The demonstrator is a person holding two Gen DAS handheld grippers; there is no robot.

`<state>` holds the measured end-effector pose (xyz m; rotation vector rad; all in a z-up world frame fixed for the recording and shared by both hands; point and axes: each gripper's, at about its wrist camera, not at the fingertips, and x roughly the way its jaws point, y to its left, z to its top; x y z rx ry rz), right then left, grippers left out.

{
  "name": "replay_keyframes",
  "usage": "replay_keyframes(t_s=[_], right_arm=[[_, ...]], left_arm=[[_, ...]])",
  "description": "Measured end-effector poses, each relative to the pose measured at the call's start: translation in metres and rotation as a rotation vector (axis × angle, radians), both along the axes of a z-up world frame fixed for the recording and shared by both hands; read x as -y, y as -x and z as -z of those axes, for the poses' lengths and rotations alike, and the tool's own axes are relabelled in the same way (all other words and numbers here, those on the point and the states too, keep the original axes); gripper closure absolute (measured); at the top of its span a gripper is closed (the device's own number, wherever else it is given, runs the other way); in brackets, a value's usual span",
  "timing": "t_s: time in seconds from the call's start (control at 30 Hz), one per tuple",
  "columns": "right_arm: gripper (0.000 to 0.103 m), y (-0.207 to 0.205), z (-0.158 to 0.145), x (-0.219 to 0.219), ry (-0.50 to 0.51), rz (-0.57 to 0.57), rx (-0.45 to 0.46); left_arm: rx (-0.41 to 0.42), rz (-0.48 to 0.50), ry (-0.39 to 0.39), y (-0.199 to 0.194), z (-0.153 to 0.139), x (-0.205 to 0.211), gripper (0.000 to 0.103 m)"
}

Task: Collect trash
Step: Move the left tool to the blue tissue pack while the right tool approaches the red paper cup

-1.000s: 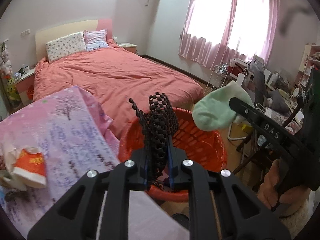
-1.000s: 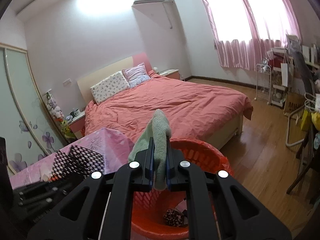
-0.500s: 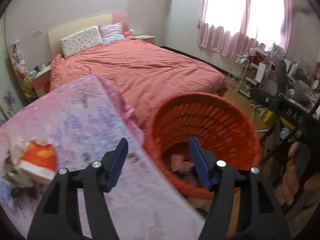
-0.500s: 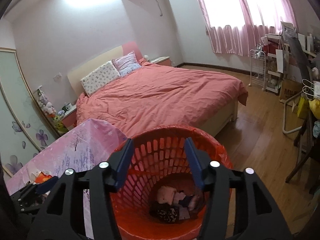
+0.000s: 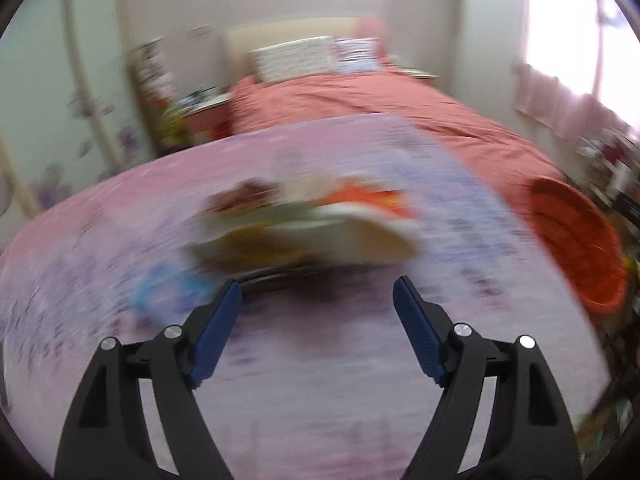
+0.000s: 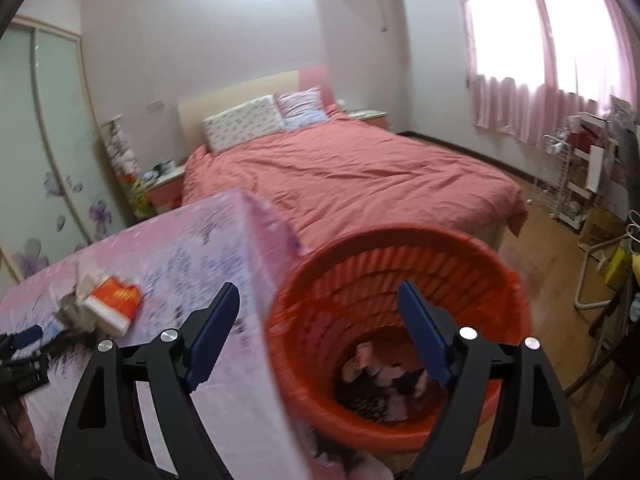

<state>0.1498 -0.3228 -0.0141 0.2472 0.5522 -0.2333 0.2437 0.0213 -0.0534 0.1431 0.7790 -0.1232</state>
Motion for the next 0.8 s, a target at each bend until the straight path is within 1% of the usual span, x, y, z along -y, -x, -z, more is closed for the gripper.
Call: replay_keyframes(t_s=[0.13,0.17,0.27,0.5,0.6,0.67,0.7,0.8], right_arm=[[0.022,-0.007,0.006,-0.026,-0.028,-0.062,-0.026],[0.022,-0.009,0.007,-0.034,-0.031,-0.079,-0.035],[0.022,-0.012,0.014,-0.062,-0.031,-0.127,-0.059],[0.022,-0.018,0.019,-0.099,-0.020,-0.192,-0.094],[0.022,-0.022,0.022,-0.111,-0.012,-0.212,-0.104],[0.022,-0.025,0.025,-0.117,-0.009,-0.221,-0.111],[0.022,-0.028,0.026,-0.120,-0.007,-0.226,-0.115],[0.022,-0.033,0.030,-0.130,-0.004,-0.239,-0.125]], left_arm=[[-0.057,-0.126,0.005,-0.011,0.015,-0.057,0.026],[-0.078,-0.146,0.010,-0.013,0.020,-0.069,0.026],[-0.119,-0.174,0.032,-0.020,0.032,-0.086,0.026],[-0.143,-0.228,0.015,-0.037,0.042,-0.103,0.027],[-0.134,-0.285,-0.013,-0.044,0.041,-0.132,0.028],[-0.137,-0.325,-0.018,-0.046,0.040,-0.151,0.028],[-0.137,-0.350,-0.006,-0.047,0.038,-0.163,0.028],[-0.108,-0.377,0.096,-0.042,0.026,-0.186,0.026]])
